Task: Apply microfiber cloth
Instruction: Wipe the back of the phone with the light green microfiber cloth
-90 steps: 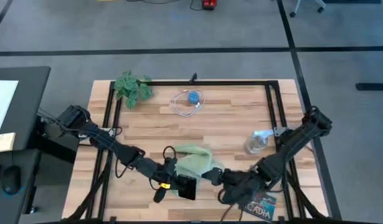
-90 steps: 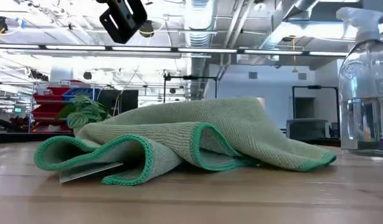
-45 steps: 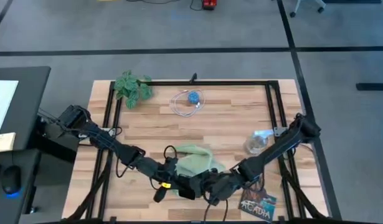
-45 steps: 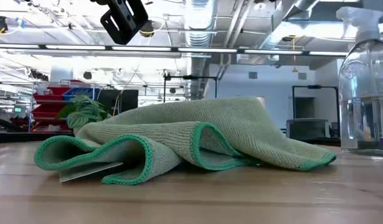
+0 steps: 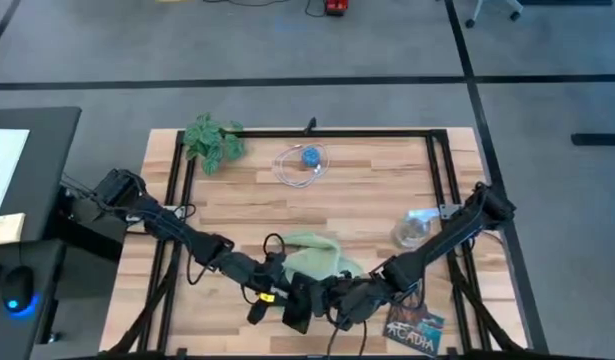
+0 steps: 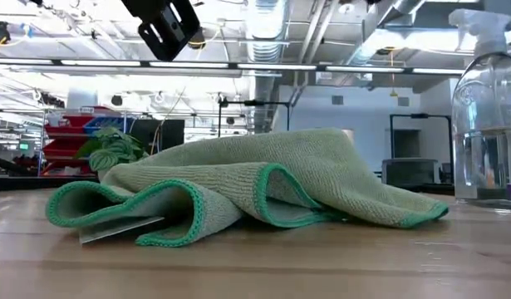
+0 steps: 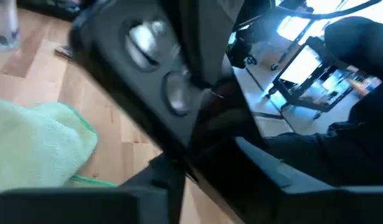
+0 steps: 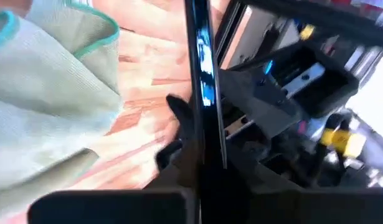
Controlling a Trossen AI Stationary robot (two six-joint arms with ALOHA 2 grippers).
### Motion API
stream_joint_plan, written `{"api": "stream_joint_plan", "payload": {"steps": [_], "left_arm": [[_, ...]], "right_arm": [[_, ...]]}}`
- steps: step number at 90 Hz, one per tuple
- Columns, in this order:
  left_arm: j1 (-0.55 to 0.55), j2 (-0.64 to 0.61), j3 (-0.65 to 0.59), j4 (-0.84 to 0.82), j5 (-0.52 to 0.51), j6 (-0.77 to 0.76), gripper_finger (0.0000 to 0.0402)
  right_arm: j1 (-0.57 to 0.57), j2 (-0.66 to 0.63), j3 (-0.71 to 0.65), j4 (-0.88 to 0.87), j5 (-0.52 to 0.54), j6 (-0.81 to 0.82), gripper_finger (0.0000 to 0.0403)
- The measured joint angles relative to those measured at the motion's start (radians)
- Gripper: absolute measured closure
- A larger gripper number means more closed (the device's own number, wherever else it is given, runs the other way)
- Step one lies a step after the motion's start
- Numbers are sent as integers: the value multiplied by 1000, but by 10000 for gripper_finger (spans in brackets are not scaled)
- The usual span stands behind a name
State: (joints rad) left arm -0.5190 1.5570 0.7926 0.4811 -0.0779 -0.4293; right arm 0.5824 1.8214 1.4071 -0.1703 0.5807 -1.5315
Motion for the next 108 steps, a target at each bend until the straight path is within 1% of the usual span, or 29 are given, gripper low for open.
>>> {"api": "stream_joint_plan", "payload": {"steps": [7,17,27,34,37,42,49,56,61,70,78,85,99,108], "left_arm": [[5,-13,1,-44,9,26,229],[18,-59,1,-194,-13,32,194],[39,-133,1,-315,-118,15,184],[47,-172,1,-338,-201,21,184],[47,-184,1,-330,-221,39,184],[43,-195,1,-294,-243,88,185],[33,-179,2,-210,-248,174,186],[28,-128,7,-127,-253,239,186],[28,-89,30,-125,-258,256,186],[29,-16,100,-161,-289,261,187],[35,42,170,-249,-299,261,187],[43,77,239,-357,-304,246,187],[68,134,370,-615,-321,163,190],[82,176,425,-726,-321,130,209]], "right_arm": [[1,-1,0,-41,18,100,387],[16,-3,1,-164,51,260,391],[18,0,-1,-287,50,481,391],[17,-1,6,-377,46,675,391],[12,-1,18,-428,38,757,391],[-3,-1,46,-518,-5,883,391],[-40,-1,98,-611,-115,1056,391],[-90,-2,144,-673,-234,1210,393],[-124,-2,170,-709,-287,1297,393],[-171,-3,197,-751,-365,1379,393],[-201,-3,198,-767,-406,1431,393],[-211,-2,197,-793,-409,1464,393],[-213,0,197,-794,-408,1506,393],[-213,0,197,-790,-408,1517,393]]}}
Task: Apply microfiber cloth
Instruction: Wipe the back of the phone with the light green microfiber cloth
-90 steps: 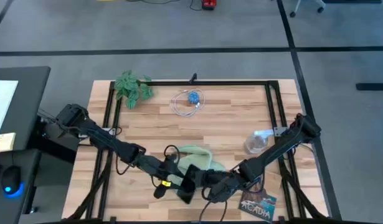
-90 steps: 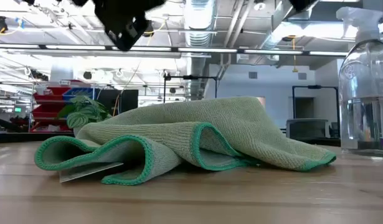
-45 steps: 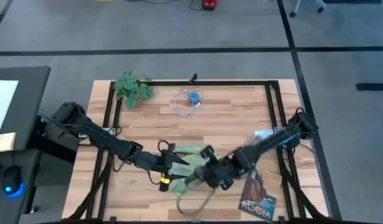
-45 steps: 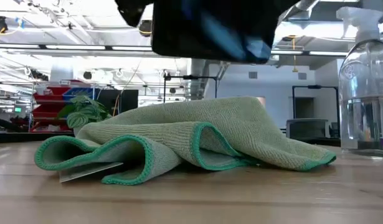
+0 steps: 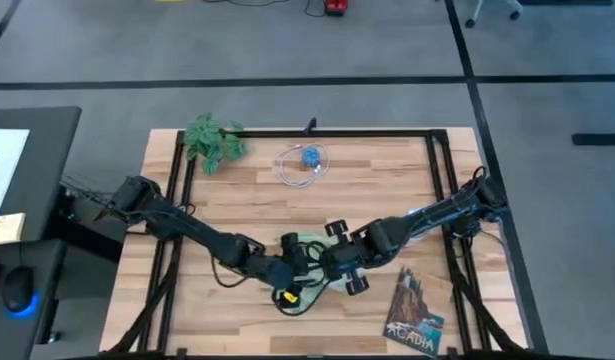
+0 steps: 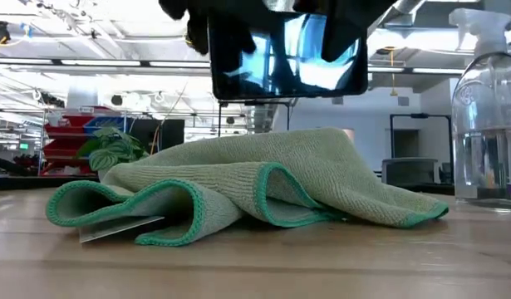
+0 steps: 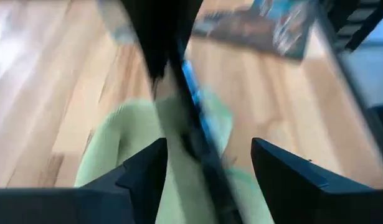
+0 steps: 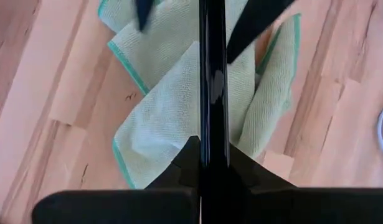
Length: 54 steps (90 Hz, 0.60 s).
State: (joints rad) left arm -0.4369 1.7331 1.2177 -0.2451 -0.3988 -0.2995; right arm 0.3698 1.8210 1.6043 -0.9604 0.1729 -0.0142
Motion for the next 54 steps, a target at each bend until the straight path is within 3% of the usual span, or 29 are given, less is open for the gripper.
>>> {"api": "stream_joint_plan", "payload": {"steps": [10,25,37,54], "left_arm": [[6,35,38,-57,-4,-21,261],[-2,35,42,-65,-69,-42,380],[-27,33,42,-87,-129,-100,394],[-71,16,-9,-63,-214,-187,398]], "right_arm": [[1,0,-1,0,0,12,393],[6,0,-1,-1,6,38,386],[15,0,-1,14,16,31,341],[42,-3,-1,-19,25,60,237]]}}
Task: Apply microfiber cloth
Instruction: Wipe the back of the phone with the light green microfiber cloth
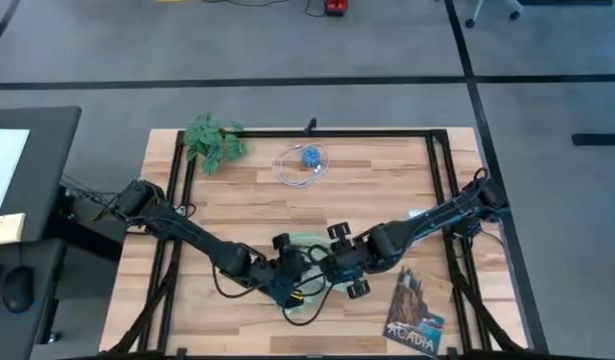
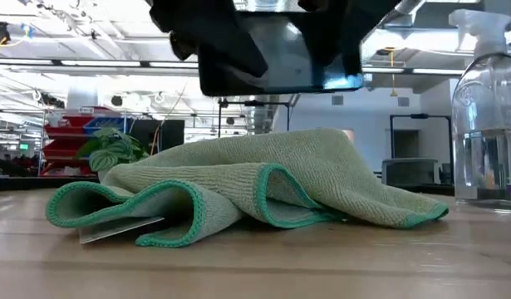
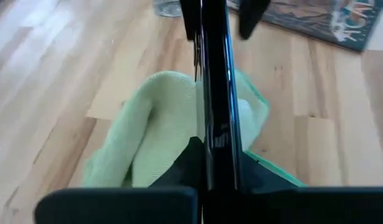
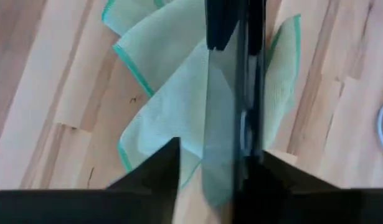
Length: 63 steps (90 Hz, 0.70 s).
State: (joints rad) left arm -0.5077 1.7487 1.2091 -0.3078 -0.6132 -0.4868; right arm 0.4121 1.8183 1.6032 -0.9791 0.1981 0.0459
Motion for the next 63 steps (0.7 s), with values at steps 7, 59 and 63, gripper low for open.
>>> {"api": "stream_joint_plan", "payload": {"steps": [7,59,63], "left_arm": [[-25,-36,-59,62,-48,-31,399],[-189,-225,-585,1258,-237,416,401],[-191,-216,-597,1321,-232,460,401]], "right_arm": [[16,0,1,-20,31,46,201],[71,-320,-645,1037,285,75,182],[72,-323,-700,1223,285,34,182]]}}
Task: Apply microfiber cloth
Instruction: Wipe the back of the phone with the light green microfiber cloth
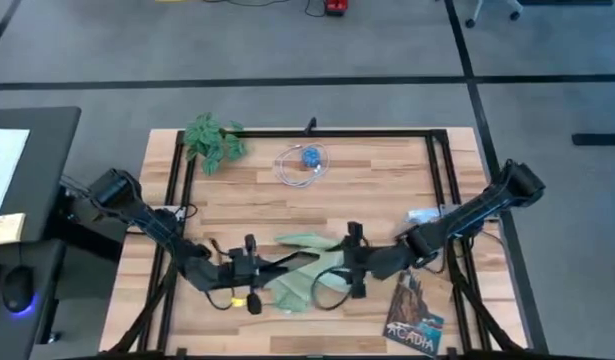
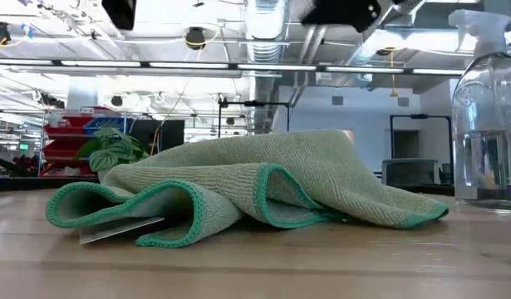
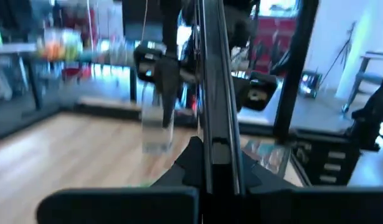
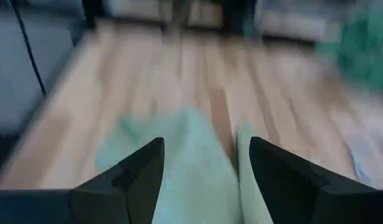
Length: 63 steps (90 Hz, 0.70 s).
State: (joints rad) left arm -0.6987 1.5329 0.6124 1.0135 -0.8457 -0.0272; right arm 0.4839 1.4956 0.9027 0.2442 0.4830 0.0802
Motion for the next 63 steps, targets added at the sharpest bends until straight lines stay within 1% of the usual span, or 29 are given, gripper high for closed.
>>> {"api": "stream_joint_plan", "payload": {"steps": [6,11,15,22,28,37,51,63], "left_arm": [[-1,13,-6,71,-3,44,401],[2,25,-6,116,7,75,401],[3,35,-6,138,11,95,401],[7,48,-6,188,27,120,401],[7,57,-6,233,28,142,401],[12,58,-6,241,30,154,399],[23,59,2,238,33,151,395],[34,59,12,232,54,155,394]], "right_arm": [[6,0,-65,234,-3,-64,182],[6,13,-88,390,-5,-103,183],[3,21,-93,467,-14,-128,184],[-5,43,-95,549,-24,-160,191],[-13,63,-95,609,-42,-185,198],[-24,75,-94,676,-77,-193,213],[-48,80,-66,673,-138,-193,238],[-72,80,-30,658,-192,-193,249]]}}
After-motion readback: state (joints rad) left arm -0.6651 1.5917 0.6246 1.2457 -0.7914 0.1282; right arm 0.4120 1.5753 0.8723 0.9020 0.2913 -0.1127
